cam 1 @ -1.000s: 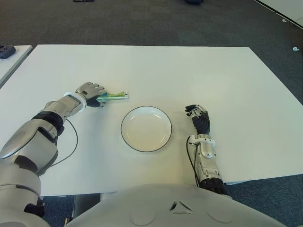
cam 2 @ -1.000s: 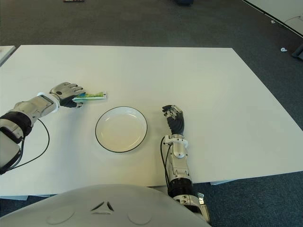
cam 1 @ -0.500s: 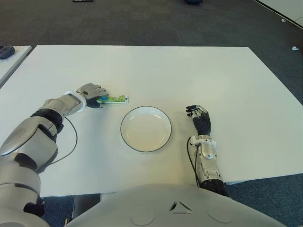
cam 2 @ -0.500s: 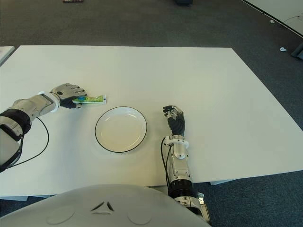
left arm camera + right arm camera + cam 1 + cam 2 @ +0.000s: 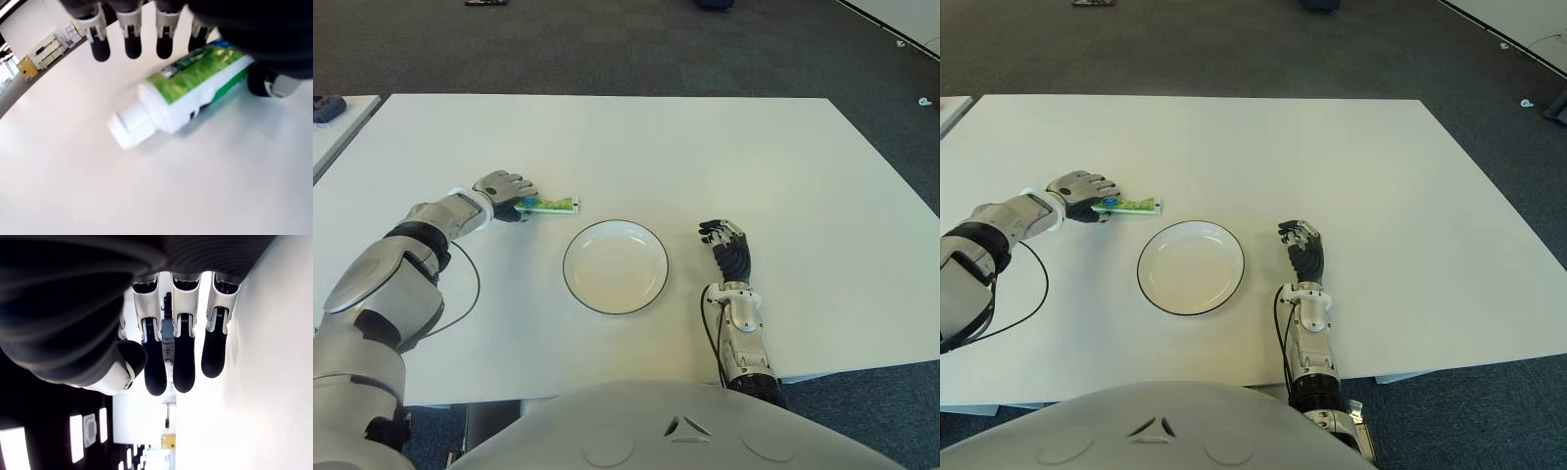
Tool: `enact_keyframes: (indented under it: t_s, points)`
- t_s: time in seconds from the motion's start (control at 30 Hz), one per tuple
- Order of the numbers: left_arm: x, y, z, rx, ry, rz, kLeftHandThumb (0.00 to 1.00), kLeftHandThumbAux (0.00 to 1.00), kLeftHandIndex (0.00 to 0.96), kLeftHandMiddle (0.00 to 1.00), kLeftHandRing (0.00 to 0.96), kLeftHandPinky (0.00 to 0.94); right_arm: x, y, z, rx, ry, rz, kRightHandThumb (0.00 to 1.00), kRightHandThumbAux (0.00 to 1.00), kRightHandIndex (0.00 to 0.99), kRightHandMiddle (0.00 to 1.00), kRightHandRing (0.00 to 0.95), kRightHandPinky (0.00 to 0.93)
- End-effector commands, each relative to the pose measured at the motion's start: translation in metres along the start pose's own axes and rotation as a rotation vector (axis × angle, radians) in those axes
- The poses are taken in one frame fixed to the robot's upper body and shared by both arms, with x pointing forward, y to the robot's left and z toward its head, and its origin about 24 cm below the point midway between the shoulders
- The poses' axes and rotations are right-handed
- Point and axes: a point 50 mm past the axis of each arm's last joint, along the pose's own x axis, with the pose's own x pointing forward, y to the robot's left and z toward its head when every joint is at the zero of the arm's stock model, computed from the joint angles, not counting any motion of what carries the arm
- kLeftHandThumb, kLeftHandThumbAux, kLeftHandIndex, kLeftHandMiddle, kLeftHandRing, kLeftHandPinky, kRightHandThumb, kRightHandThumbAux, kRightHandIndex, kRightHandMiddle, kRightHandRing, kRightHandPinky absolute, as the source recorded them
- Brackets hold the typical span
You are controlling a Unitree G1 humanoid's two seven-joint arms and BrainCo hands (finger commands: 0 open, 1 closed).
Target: Put the toothpaste on the table into the plate.
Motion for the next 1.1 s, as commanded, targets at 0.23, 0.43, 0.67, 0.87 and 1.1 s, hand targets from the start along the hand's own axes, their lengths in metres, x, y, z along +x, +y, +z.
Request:
enact_keyframes:
  t_s: [0.23, 0.43, 0.67, 0.87, 1.1]
  points:
    - [0.0006, -0.0166, 0.0167, -0.016, -0.052, -0.056, 0.458, 0.325, 0.0, 0.015, 0.0, 0.037, -0.0018, -0.0004, 0.0003, 0.016, 0.006, -0.005, 0.707, 0.731, 0.426, 0.43, 0.403, 0.407]
    - [0.0009, -0.0191, 0.0185, -0.067, -0.035, -0.057, 0.528, 0.361, 0.069, 0.113, 0.1, 0.174, -0.0029, -0.0014, 0.0006, 0.016, 0.009, -0.004, 0.708, 0.73, 0.426, 0.433, 0.406, 0.411]
    - [0.0001, -0.0188, 0.0182, -0.156, -0.034, -0.064, 0.644, 0.385, 0.241, 0.26, 0.234, 0.283, -0.0029, -0.0023, 0.0002, 0.014, 0.013, -0.008, 0.708, 0.73, 0.426, 0.433, 0.404, 0.407]
    - [0.0003, -0.02, 0.0171, -0.267, -0.002, -0.098, 0.715, 0.39, 0.364, 0.398, 0.381, 0.407, -0.0033, -0.0024, 0.001, 0.011, 0.012, -0.006, 0.707, 0.73, 0.426, 0.43, 0.404, 0.405]
    - [0.0001, -0.0197, 0.0166, -0.401, 0.019, -0.095, 0.754, 0.435, 0.488, 0.577, 0.566, 0.57, -0.0042, -0.003, 0.0013, 0.008, 0.011, -0.008, 0.708, 0.73, 0.425, 0.429, 0.405, 0.41]
